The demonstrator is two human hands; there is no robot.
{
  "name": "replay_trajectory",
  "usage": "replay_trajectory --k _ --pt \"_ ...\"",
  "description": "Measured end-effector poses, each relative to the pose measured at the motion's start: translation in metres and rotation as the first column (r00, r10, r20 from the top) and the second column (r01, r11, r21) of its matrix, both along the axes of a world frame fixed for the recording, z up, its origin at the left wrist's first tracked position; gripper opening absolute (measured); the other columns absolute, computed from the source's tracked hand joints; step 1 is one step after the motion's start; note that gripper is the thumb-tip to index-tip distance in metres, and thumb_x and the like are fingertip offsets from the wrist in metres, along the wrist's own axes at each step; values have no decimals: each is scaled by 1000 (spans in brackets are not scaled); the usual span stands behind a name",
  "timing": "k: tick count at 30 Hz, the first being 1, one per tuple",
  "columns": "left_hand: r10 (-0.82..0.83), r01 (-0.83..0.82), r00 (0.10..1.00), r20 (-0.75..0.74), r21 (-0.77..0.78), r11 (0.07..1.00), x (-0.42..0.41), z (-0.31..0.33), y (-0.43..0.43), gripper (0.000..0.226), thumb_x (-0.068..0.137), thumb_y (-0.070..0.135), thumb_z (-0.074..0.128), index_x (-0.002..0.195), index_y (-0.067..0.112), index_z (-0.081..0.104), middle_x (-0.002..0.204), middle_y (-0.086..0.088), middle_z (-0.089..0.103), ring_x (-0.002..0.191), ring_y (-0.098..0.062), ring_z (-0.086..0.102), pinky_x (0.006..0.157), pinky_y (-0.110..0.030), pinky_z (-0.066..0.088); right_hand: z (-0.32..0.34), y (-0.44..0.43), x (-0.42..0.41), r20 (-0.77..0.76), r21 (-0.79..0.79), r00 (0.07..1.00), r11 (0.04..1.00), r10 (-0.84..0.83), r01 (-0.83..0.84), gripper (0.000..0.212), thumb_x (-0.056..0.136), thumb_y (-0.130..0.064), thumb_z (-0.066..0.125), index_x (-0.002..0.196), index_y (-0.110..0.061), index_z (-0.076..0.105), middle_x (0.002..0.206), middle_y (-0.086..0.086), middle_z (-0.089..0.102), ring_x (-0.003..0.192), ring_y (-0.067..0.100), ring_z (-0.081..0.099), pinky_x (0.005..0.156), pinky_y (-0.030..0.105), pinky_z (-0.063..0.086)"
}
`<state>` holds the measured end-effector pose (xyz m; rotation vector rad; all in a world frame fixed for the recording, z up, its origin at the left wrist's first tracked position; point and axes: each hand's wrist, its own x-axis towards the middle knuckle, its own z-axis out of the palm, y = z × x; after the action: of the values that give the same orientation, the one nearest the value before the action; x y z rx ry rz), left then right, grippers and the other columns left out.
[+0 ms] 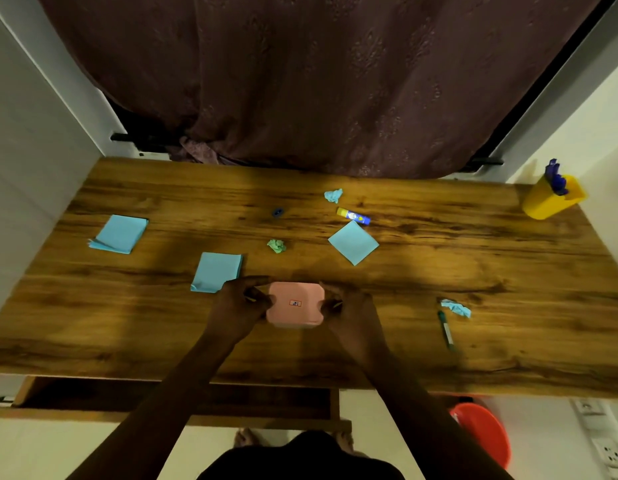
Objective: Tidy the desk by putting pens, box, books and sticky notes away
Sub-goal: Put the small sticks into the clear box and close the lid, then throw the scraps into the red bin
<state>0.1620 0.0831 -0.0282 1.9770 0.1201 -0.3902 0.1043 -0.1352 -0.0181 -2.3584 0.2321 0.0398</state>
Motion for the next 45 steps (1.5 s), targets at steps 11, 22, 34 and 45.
replay_trajectory --k 11,22,34,45 --pt "-58 49 996 73 127 991 0 -5 0 42 88 18 77 129 18 67 101 -2 72 85 -17 73 67 -38 65 -11 3 10 -104 -115 994 993 18 -30 37 95 -33 68 127 -15 66 129 2 70 114 21 68 100 31 56" --pt "-269 165 937 224 395 904 31 22 0 32 84 27 80 115 24 72 105 9 67 83 1 60 75 -18 51 3 5 -2 -18 -114 1000 993 13 -15 59 94 -28 68 149 -22 48 131 4 67 111 24 67 99 43 55" --pt "-518 283 812 269 595 752 110 -13 -30 55 86 10 71 139 22 59 148 -8 48 130 -30 52 105 -42 49 31 -12 -20 177 -66 981 994 -76 89 19 91 -18 70 109 -21 70 97 -8 74 82 7 68 73 29 61" --pt "-498 262 826 264 602 754 115 -24 -44 33 90 5 67 122 15 71 125 -10 64 116 -30 59 97 -38 50 27 -28 -27 180 -26 970 985 -165 172 15 92 -21 68 107 -20 71 99 -7 74 88 6 69 76 30 61"
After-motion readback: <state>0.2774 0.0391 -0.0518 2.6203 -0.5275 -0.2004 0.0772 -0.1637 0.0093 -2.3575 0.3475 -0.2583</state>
